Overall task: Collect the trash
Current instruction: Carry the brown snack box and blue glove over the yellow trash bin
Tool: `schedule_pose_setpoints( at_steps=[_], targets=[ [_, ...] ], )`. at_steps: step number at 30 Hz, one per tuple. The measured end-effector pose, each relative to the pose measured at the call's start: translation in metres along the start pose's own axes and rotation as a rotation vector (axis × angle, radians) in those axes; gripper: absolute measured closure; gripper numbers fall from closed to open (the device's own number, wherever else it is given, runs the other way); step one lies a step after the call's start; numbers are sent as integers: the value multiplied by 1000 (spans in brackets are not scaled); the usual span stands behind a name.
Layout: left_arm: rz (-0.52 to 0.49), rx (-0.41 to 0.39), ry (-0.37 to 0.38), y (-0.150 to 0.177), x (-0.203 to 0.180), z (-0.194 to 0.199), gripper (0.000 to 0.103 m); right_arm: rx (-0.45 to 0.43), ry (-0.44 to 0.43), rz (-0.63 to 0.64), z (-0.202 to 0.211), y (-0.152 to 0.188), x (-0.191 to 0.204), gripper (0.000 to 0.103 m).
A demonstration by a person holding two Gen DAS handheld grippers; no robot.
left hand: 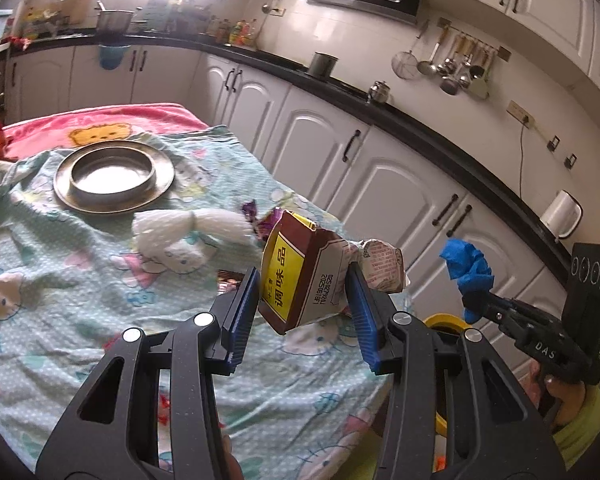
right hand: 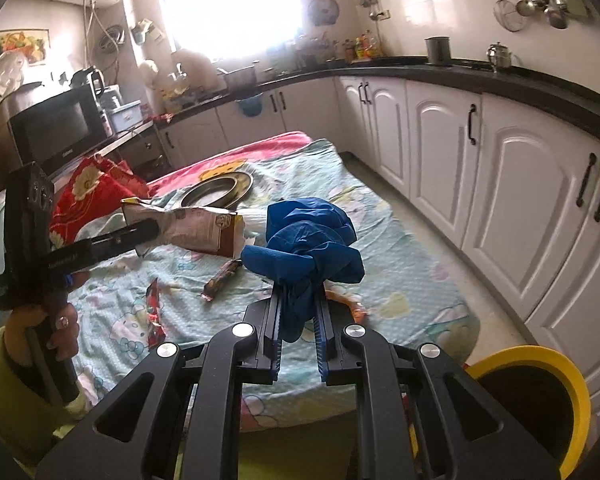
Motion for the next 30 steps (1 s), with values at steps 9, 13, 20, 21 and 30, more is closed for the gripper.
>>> schedule_pose_setpoints(
  at_steps=[9,13,20,21,30],
  targets=[
    [-54,7,24,6,-31,-5,67,-47,45,-25,26,2,-17,90],
    [-81,8,32,9,-45,-6,67,-65,66,-48,38,3,-28,90],
    [-142,21,50,17,-73,-11,67,-91,107,-90,59,14,-45,90],
    [-149,23,52,19,-77,-12,67,-93,115,-95,62,16,-48,90],
    [-240,60,85,38,-119,-25,67,-100,182,-145,89,39,-77,90]
  ],
)
Point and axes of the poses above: each gripper's, at about its wrist camera, not at the fingertips, and z roughly against the way its jaws point, x to its left, y to its underside, the point moved 6 cm from there along -z, roughly the way its jaws point, and after that the axes turned 8 degrees about -y, right-handed, at the moved point
